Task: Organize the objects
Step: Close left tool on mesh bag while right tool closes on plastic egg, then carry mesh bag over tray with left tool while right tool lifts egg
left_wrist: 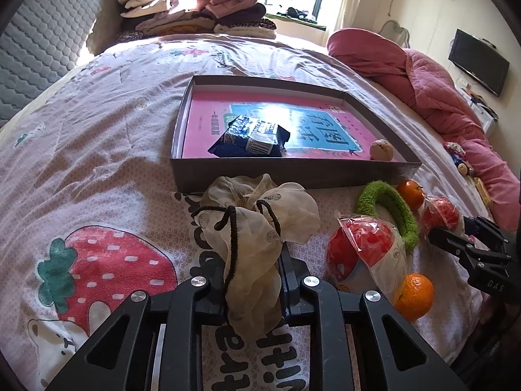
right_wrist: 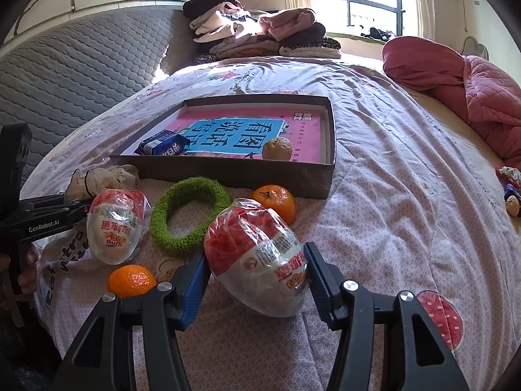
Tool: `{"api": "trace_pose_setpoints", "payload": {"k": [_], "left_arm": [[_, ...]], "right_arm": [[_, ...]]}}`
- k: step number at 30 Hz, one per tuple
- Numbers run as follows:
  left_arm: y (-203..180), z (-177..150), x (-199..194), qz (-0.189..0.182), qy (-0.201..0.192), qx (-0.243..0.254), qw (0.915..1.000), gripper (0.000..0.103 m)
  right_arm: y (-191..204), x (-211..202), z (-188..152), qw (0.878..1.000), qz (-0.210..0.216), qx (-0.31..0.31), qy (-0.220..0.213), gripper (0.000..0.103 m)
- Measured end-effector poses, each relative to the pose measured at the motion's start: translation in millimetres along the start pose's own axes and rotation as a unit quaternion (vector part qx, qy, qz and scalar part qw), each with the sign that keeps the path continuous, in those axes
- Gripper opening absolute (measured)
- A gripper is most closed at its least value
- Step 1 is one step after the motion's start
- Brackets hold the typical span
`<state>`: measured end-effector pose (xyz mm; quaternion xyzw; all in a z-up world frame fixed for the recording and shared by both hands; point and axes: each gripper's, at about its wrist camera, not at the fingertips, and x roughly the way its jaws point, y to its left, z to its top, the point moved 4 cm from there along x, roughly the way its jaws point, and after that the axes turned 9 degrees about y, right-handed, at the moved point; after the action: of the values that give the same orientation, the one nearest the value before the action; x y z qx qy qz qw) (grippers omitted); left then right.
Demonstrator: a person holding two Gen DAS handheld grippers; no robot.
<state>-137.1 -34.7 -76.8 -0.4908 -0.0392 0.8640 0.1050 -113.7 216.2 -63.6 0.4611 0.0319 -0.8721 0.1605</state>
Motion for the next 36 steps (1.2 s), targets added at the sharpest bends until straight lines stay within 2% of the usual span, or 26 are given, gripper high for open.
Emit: {"api": "trace_pose_setpoints", "payload": {"k": [26, 36], "left_arm": [[-1.6, 0.9, -20.2, 0.001, -0.024, 0.002, 0.9997, 0.022], [-12.3, -0.5, -37.2, -0.018, -0.032, -0.001, 0.9993, 0.022]], "right_arm": [[3.8, -11.9, 5.6, 1.000, 0.016, 0.000, -0.027, 0.056], [5.1, -20.1, 7.3, 0.999, 0.027, 0.006, -0.039, 0.056]]}}
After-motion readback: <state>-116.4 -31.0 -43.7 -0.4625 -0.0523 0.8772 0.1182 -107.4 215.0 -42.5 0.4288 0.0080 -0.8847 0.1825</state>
